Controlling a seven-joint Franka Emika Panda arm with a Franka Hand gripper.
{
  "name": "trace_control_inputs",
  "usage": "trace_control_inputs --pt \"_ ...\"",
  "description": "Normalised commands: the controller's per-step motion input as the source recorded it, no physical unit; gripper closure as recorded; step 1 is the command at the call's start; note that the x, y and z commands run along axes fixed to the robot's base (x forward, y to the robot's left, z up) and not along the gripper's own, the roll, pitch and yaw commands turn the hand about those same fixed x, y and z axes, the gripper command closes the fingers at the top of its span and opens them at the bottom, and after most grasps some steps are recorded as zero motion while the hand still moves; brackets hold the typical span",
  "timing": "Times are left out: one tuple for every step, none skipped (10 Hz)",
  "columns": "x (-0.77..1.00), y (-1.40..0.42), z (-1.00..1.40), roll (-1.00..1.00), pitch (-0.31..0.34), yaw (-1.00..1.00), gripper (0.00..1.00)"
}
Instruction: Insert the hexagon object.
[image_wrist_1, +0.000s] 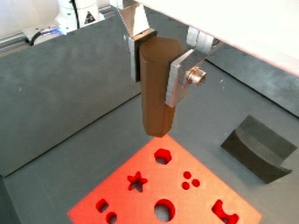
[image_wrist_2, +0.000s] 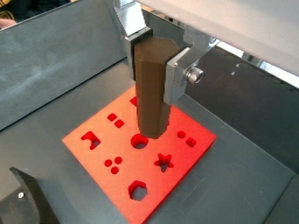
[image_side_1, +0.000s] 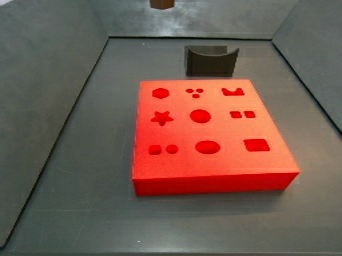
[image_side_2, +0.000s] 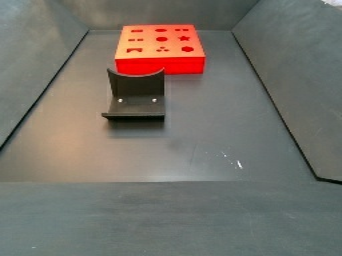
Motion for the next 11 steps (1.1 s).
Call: trace_control_inputs --pt "0.01 0.0 -0.11 0.05 0.027 0.0 1.0" --pt "0.18 0.4 -0.61 -0.16 0.0 0.0 1.0" --pt "0.28 0.42 -0.63 -0.25 -0.074 0.0 1.0" --pt "0.28 0.45 -0.67 -0.23 -0.057 0.0 1.0" --pt "0.2 0.41 -0.79 -0.17 -0.063 0.0 1.0" --pt "0.09 0.0 -1.0 0.12 -0.054 -0.04 1.0" --pt "0.07 0.0 -1.0 0.17 -0.011 -0.07 1.0" --pt "0.04 0.1 -1.0 0.08 -0.056 -0.04 1.0" --pt "0.0 0.13 -1.0 0.07 -0.083 -0.01 1.0" --pt "0.06 0.26 -0.75 0.0 -0.03 0.0 1.0" --pt "0.11 0.23 -0.6 0.0 0.0 0.0 1.0"
